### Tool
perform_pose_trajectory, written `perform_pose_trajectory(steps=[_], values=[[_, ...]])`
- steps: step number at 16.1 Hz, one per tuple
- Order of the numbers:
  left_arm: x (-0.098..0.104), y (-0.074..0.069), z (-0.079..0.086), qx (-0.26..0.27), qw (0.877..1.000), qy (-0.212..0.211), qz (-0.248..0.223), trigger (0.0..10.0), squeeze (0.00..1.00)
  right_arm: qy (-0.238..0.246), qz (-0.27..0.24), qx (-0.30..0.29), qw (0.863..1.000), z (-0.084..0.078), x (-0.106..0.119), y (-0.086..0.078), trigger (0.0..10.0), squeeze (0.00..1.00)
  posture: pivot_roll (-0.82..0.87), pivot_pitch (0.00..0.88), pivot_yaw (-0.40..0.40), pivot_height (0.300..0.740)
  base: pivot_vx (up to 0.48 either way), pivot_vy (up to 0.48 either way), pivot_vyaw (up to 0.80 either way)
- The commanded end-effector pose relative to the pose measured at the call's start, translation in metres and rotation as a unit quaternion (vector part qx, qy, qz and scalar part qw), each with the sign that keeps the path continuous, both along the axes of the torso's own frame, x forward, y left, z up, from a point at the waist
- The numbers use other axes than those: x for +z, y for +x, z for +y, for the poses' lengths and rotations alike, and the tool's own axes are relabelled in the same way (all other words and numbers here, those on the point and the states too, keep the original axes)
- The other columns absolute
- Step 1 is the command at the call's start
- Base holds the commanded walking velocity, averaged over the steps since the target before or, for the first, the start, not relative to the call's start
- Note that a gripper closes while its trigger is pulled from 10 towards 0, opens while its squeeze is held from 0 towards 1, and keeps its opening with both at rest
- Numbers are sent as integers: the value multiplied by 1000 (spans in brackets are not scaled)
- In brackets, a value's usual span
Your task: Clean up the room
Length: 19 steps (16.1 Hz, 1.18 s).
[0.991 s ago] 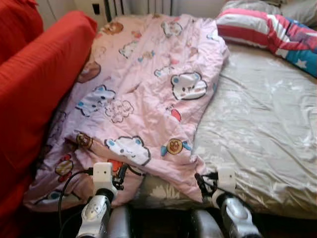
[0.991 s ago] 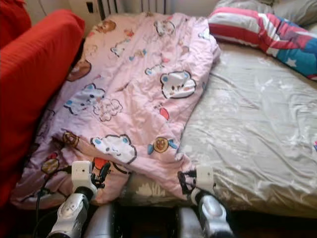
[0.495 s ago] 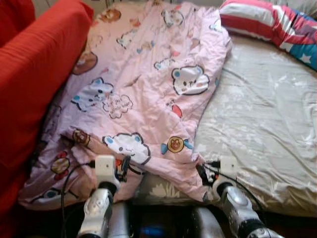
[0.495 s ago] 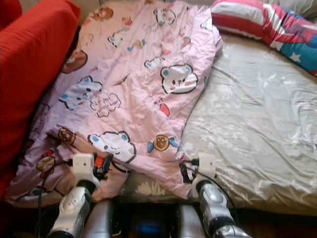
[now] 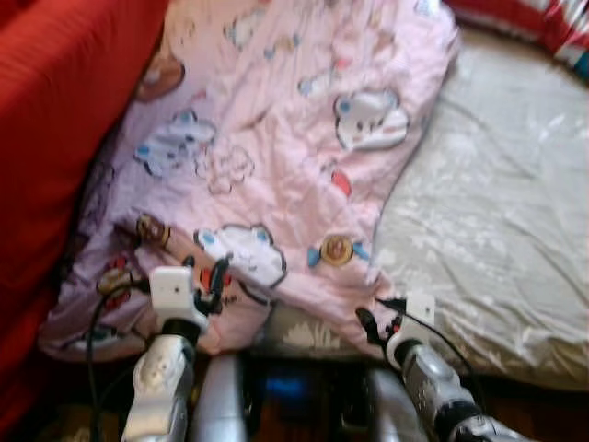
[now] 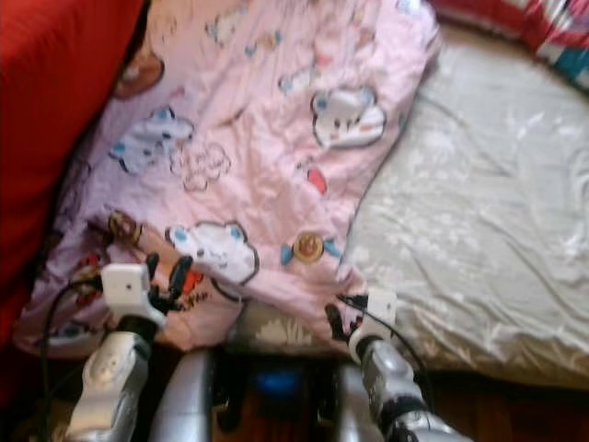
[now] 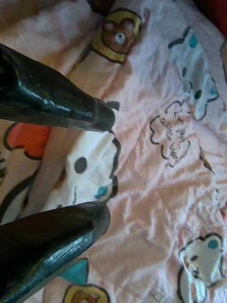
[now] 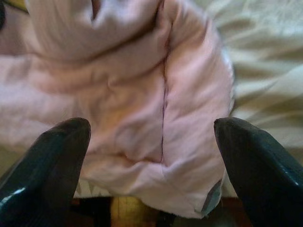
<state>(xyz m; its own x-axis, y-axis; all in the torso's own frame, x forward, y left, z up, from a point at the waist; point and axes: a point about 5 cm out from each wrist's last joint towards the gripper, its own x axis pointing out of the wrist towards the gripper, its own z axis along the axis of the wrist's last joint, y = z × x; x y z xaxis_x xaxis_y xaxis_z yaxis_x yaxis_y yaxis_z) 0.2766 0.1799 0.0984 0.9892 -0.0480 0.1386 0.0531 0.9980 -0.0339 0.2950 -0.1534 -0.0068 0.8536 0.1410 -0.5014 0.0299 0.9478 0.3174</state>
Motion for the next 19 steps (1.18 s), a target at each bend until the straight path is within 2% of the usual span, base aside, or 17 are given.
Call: perform_pose_trajectory(steps=[1,2,3,8,10,11,13,14,15,19], values=[[-7,-8,3,5,1000,2,20,10000,0,-14,43,-15,999,-4,-13,-12,10000,0,208,439,-18,637,0,0,0],[-8,-14,6,8,999,7,32,10000,0,-1,55,-50,997,-10,-15,-13,10000,0,225,451,-11,637,0,0,0],[-8,-17,7,8,999,8,35,10000,0,6,57,-61,996,-12,-15,-14,10000,0,228,458,-10,637,0,0,0],[0,-33,9,10,999,12,51,10000,0,3,56,-81,995,-20,-14,-14,10000,0,254,494,-3,637,0,0,0],[3,-37,9,-1,998,33,54,10000,0,-10,44,-65,997,-17,-13,-13,10000,0,268,507,0,637,0,0,0],[5,-40,8,-12,997,51,54,10000,0,12,32,-56,998,-10,-11,-11,10000,0,272,519,2,637,0,0,0],[6,-44,7,-12,997,49,63,10000,0,-3,34,-55,998,-10,-13,-13,10000,0,272,530,8,637,0,0,0],[5,-48,5,-13,996,47,72,10000,0,-14,43,-71,996,-14,-15,-15,2588,0,267,537,11,637,0,0,0],[6,-53,1,-25,995,53,75,10000,0,-11,44,-79,996,-17,-16,-16,0,0,264,537,13,637,0,0,0],[6,-60,-4,-38,994,60,86,10000,0,-18,46,-78,996,-20,-18,-20,0,0,262,541,14,637,0,0,0]])
